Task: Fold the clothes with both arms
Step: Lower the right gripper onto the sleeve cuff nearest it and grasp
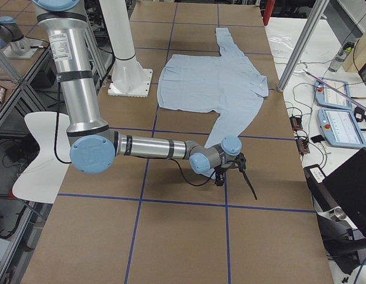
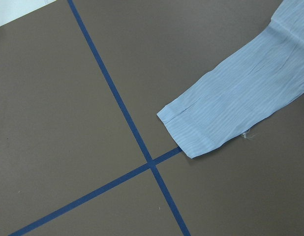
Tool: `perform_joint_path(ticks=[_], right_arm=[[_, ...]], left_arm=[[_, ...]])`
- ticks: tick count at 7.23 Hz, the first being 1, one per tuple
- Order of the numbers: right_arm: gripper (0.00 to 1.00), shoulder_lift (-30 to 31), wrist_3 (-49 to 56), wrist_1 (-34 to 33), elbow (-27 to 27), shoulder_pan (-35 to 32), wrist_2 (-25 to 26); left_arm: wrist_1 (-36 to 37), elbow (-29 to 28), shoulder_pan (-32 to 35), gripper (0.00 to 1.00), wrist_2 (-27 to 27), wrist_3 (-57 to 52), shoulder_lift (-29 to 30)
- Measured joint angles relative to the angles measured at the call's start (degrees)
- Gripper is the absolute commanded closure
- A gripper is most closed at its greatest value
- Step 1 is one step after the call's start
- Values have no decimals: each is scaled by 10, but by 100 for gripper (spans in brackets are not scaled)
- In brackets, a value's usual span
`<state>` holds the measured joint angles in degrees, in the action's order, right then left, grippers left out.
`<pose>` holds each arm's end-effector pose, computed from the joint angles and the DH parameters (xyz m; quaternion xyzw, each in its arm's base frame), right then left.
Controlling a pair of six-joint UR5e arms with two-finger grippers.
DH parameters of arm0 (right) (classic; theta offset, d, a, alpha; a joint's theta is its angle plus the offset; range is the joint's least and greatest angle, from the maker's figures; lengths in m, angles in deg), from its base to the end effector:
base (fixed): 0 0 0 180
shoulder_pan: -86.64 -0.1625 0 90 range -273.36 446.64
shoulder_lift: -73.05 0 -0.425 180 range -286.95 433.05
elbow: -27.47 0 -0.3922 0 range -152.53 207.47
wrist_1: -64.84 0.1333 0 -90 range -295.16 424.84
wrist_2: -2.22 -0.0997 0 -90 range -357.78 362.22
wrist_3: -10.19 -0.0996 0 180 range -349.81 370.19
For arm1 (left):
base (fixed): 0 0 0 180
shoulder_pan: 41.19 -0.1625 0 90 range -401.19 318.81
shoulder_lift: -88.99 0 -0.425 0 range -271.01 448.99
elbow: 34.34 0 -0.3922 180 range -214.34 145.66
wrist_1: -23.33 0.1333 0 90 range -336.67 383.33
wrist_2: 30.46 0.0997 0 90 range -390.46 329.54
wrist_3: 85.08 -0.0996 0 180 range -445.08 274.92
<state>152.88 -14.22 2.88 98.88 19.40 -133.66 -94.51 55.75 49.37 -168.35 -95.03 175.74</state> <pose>-0.1675 -0.5589 0.6701 -0.0099 -0.4148 -0.0533 0.9083 -0.0642 -0.4854 0.6275 0.2308 0.3769 0.1595 0.8827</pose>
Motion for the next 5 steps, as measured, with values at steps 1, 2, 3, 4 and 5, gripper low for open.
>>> perform_joint_path(ticks=[1, 2, 3, 4, 5], right_arm=[[16, 0, 0, 0, -2, 0, 0], [23, 0, -1, 0, -4, 1, 0], [24, 0, -5, 0, -4, 1, 0], [30, 0, -12, 0, -5, 1, -1], [35, 0, -17, 0, -5, 1, -1]], left_arm=[[0, 0, 0, 1, 0, 0, 0], [-1, 0, 0, 1, 0, -1, 0], [-1, 0, 0, 1, 0, -1, 0], [-2, 1, 0, 1, 0, -1, 0], [-2, 1, 0, 1, 0, -2, 0]])
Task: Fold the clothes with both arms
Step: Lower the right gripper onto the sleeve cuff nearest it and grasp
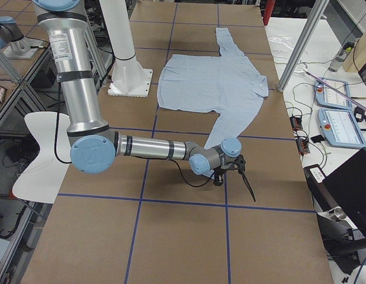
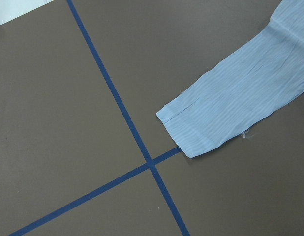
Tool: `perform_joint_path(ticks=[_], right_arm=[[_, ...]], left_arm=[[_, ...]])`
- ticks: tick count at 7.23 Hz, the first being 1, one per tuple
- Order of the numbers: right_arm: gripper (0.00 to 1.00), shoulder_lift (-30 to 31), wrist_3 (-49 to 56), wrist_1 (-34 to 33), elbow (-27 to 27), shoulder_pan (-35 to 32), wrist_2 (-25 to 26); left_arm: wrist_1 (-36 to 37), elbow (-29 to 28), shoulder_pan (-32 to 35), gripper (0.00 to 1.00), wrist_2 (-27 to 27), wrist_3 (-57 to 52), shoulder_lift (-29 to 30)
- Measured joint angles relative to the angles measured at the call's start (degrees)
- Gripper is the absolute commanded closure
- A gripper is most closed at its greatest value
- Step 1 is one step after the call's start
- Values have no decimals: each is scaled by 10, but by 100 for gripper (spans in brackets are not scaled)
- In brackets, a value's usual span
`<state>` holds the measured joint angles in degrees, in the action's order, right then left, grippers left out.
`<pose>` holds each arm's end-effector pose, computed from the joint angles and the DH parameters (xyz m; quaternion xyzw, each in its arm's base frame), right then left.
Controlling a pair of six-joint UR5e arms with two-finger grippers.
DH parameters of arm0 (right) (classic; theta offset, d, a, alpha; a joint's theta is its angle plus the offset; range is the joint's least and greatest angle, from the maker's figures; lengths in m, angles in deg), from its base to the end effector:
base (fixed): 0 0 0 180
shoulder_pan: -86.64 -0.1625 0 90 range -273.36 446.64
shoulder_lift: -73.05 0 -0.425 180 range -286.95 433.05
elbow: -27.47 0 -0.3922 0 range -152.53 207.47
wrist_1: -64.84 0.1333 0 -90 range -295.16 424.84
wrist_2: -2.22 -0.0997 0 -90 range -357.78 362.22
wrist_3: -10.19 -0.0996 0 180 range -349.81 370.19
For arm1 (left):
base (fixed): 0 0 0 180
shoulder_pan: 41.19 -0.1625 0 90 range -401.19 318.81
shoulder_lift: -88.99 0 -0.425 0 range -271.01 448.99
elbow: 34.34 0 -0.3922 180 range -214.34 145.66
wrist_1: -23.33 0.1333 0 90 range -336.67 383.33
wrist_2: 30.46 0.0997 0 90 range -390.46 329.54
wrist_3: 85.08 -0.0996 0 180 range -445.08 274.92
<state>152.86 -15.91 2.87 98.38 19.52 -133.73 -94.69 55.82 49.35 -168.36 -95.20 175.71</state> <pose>-0.1685 -0.5580 0.6742 -0.0203 -0.4137 -0.0393 0.9093 -0.0640 -0.4853 0.6267 0.2330 0.3764 0.1617 0.8820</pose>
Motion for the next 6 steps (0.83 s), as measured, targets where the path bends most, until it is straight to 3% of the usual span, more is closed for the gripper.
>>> perform_joint_path(ticks=[1, 2, 3, 6], right_arm=[[45, 0, -2, 0, -1, 0, 0], [66, 0, -4, 0, -2, 1, 0], [100, 0, -6, 0, -3, 1, -1], [100, -1, -9, 0, -2, 1, -2]], left_arm=[[0, 0, 0, 1, 0, -1, 0], [0, 0, 1, 1, 0, -1, 0], [-1, 0, 1, 1, 0, -2, -1], [-1, 0, 0, 1, 0, -2, -1]])
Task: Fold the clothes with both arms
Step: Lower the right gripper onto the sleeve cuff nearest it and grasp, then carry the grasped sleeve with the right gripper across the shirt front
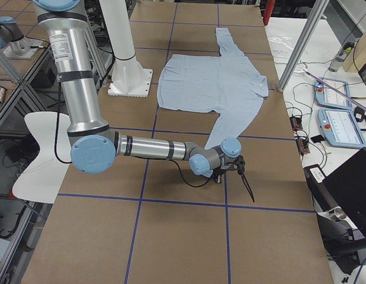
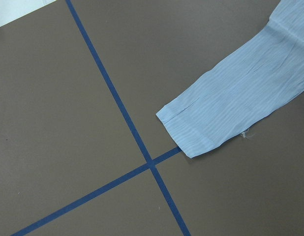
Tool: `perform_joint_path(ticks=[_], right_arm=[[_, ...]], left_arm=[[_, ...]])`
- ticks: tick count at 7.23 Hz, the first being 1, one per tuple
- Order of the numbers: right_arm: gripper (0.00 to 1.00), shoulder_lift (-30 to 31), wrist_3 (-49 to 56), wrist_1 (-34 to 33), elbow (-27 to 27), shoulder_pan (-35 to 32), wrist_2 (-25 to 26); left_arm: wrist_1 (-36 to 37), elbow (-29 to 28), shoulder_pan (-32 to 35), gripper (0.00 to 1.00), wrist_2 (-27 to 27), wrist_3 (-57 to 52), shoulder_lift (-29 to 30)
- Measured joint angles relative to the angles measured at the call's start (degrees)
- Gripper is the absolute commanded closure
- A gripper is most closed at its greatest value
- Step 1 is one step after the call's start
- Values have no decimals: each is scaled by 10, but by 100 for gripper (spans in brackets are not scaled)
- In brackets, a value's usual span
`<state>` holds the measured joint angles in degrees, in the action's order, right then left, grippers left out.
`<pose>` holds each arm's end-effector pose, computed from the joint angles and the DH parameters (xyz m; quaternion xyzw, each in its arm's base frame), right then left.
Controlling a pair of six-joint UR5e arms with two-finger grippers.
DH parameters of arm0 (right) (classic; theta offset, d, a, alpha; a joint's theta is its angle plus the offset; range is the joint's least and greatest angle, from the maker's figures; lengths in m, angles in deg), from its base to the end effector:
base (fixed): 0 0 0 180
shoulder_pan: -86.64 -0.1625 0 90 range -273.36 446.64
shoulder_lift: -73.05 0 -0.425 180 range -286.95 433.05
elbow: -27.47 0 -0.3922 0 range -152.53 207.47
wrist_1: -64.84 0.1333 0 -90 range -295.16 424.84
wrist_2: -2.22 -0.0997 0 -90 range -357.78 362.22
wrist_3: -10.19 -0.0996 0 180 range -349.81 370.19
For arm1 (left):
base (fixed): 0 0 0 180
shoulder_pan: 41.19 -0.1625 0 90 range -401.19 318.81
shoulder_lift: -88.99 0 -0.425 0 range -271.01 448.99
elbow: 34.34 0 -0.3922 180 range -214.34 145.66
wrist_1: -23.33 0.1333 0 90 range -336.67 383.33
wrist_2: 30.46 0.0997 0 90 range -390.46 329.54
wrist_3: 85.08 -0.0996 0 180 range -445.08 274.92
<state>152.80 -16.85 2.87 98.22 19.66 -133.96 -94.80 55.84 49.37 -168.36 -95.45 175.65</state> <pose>-0.1702 -0.5576 0.6748 -0.0259 -0.4148 -0.0330 0.9090 -0.0641 -0.4848 0.6268 0.2344 0.3757 0.1637 0.8815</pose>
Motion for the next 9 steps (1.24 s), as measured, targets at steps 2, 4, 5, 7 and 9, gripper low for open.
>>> perform_joint_path(ticks=[2, 4, 5, 7, 9], right_arm=[[100, -1, 0, 1, 14, -1, -5], [100, -2, -23, -5, 71, 2, -9], [100, -3, -73, -4, 105, 16, -13], [100, -47, -226, -5, 158, 87, -8], [100, -158, -398, -7, 137, 164, 46]], left_arm=[[0, 0, 0, 1, 0, 0, 0], [0, 2, 0, 1, 0, -1, 0], [-1, 4, 0, 1, 0, -1, 0], [-2, 13, 0, 1, 0, 0, -1], [-3, 15, 0, 1, -8, -1, -4]])
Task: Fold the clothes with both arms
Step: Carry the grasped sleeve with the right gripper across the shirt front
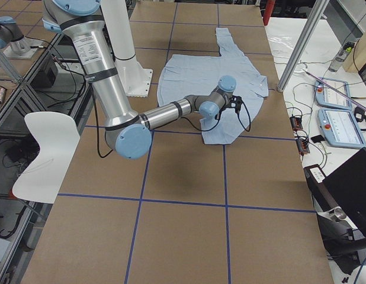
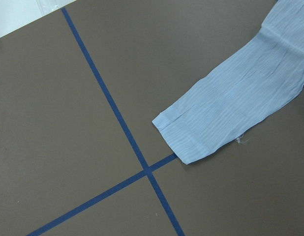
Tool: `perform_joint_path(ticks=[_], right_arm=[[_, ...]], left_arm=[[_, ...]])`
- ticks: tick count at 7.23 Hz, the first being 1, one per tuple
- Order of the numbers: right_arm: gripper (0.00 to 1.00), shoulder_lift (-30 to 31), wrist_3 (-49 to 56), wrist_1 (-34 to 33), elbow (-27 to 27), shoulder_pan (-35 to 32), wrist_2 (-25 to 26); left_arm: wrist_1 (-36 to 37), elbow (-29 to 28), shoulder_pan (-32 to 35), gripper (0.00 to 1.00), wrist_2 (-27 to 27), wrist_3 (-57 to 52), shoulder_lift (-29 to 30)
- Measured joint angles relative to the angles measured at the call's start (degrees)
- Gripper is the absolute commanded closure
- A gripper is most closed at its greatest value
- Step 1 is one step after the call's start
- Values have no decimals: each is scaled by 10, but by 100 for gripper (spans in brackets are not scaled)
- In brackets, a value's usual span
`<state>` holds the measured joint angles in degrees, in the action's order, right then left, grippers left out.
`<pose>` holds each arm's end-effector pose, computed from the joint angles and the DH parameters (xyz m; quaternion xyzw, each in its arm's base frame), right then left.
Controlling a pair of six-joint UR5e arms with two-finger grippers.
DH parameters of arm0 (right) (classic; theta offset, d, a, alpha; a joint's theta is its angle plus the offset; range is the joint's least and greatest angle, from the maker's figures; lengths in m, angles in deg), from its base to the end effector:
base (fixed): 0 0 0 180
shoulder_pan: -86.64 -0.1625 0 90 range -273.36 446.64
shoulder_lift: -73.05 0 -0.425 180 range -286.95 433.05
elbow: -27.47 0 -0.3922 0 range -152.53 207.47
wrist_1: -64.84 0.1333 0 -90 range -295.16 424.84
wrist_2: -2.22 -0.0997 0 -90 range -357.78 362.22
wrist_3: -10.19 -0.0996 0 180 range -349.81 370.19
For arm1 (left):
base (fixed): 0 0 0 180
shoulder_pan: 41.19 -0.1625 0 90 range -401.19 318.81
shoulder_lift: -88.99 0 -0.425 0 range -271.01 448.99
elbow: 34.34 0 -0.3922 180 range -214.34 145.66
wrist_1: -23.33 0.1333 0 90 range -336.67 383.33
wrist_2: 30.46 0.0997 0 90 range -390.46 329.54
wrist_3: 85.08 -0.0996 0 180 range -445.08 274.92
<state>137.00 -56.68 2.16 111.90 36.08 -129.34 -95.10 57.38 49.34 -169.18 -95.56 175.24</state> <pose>-0.3777 -0.5650 0.3833 -0.0324 -0.4976 0.0630 0.8645 -0.0629 -0.4821 0.6150 0.2456 0.3798 0.1707 0.8754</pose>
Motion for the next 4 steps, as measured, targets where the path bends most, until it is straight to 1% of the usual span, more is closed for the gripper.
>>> perform_joint_path(ticks=[1, 3, 4], right_arm=[[100, -54, -52, 2, -33, 18, 29], [100, -169, -119, 5, -125, 29, 70], [100, -234, -160, 7, -173, 38, 102]], left_arm=[[0, -1, 0, 1, -3, 0, -1], [0, -1, 0, 1, -4, 0, -2], [0, -1, 0, 1, -4, 1, -2]])
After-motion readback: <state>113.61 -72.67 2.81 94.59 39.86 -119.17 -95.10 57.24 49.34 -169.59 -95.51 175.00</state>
